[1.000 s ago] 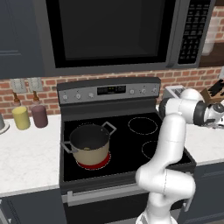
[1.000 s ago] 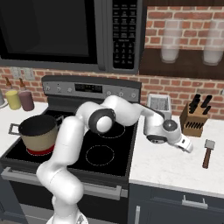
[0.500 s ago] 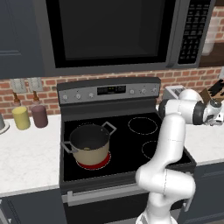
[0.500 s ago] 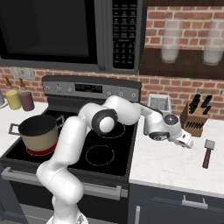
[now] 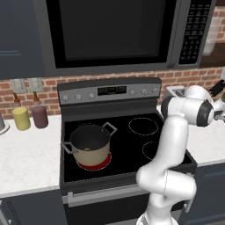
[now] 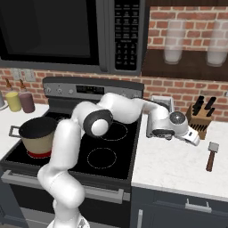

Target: Put the potato and garlic in the pot. Retrieve the spatula and lightly stir the vegetables in the pot.

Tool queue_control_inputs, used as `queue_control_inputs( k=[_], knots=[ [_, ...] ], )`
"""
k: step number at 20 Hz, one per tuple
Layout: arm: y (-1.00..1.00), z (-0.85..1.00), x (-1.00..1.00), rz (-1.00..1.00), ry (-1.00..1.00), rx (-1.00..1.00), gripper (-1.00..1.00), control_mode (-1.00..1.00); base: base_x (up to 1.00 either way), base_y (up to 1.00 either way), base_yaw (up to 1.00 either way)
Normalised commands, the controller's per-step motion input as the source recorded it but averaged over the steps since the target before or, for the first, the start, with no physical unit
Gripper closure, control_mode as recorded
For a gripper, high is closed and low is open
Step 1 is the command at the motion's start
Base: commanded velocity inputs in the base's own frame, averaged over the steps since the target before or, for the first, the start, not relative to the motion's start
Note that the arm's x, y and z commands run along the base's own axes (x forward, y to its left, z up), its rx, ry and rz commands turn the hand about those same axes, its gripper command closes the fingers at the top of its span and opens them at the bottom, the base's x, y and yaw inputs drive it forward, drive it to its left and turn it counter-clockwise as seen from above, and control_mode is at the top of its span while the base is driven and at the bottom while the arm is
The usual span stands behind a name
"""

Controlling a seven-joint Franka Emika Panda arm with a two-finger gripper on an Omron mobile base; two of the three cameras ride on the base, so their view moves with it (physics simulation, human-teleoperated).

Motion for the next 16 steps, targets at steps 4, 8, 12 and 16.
queue_control_inputs(
  k=[4, 8, 12, 16],
  knots=[
    [0.47, 1.0, -0.76, 0.0, -0.09, 0.0, 1.0, -1.0, 0.0, 0.0, 0.0],
    [0.92, 0.82, -0.77, 0.02, 0.0, 0.0, 1.0, -1.0, 0.0, 0.0, 0.0],
    [1.0, 0.84, -0.63, 0.02, 0.0, 0.0, 1.0, -1.0, 0.0, 0.0, 0.0],
    [1.0, 1.0, -0.6, 0.0, 0.0, 0.0, 1.0, -1.0, 0.0, 0.0, 0.0]
  ],
)
